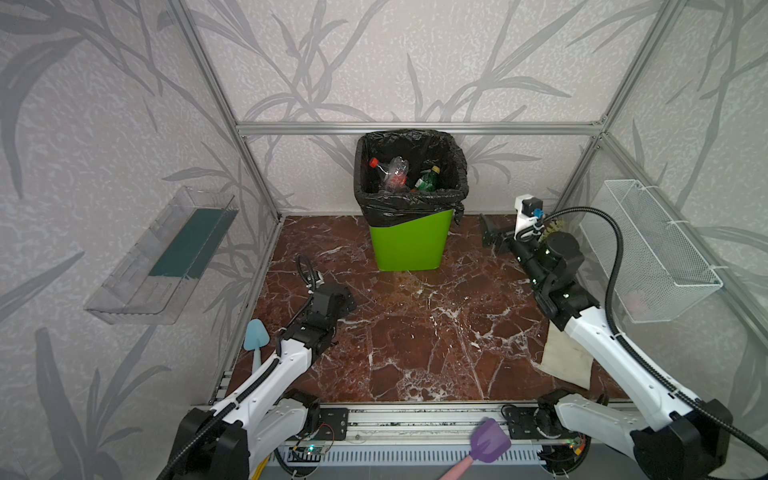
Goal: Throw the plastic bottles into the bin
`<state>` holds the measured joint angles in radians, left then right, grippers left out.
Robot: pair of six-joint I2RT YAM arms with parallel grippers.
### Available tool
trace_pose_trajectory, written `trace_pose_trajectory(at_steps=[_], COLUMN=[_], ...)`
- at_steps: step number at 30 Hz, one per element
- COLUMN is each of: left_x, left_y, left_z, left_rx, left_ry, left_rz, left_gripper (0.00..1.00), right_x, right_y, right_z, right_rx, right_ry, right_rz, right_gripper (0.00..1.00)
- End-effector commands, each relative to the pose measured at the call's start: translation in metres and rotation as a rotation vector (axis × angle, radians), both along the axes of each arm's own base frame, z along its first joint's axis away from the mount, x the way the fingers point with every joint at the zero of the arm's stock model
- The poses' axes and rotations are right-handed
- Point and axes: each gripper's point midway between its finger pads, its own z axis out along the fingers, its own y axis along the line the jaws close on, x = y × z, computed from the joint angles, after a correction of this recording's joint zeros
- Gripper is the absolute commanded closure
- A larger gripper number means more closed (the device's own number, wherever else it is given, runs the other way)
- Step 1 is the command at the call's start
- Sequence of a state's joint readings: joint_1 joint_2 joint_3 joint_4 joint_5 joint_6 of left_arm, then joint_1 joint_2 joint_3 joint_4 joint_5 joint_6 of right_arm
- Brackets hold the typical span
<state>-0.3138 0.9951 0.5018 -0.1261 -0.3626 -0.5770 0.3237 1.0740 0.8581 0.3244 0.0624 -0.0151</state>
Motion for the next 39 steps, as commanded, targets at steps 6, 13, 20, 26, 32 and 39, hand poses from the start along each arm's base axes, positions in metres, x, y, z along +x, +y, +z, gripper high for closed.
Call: trace_pose_trajectory(at_steps=[6,13,20,26,32,39], left_x=[-0.003,-0.002,-0.006,-0.008,-0.008,-0.010], left_y=[0.018,0.023,0.032,0.036,0.044,0.062], left_z=[0.012,0.018,0.024,0.024,0.028,0.045], left_rx=[0.093,0.138,0.199,0.216,0.257,0.357], left_ry=[-0.051,-0.075,-0.081,-0.083,-0.089,-0.150], left_rz=[0.046,0.049,0.063,0.079,0.108,0.192], left_gripper=[0.01,0.01,0.01,0.01,0.01,0.01], right_x=[-0.028,-0.033,-0.030,-0.017,0.003,0.014], right_y=[-0.070,-0.111,-0.110,-0.102,-0.087,-0.092], right_z=[-0.062,-0.154,-0.197,-0.223,-0.238,-0.261], right_rx=[-0.086,-0.098,-0.105,-0.100,-0.075,-0.076], right_ry=[-0.020,0.105,0.164,0.196,0.227,0.284], right_rz=[-0.200,-0.327,-0.308,-0.265,-0.187,-0.225], right_gripper=[0.01,0.01,0.01,0.01,0.01,0.01])
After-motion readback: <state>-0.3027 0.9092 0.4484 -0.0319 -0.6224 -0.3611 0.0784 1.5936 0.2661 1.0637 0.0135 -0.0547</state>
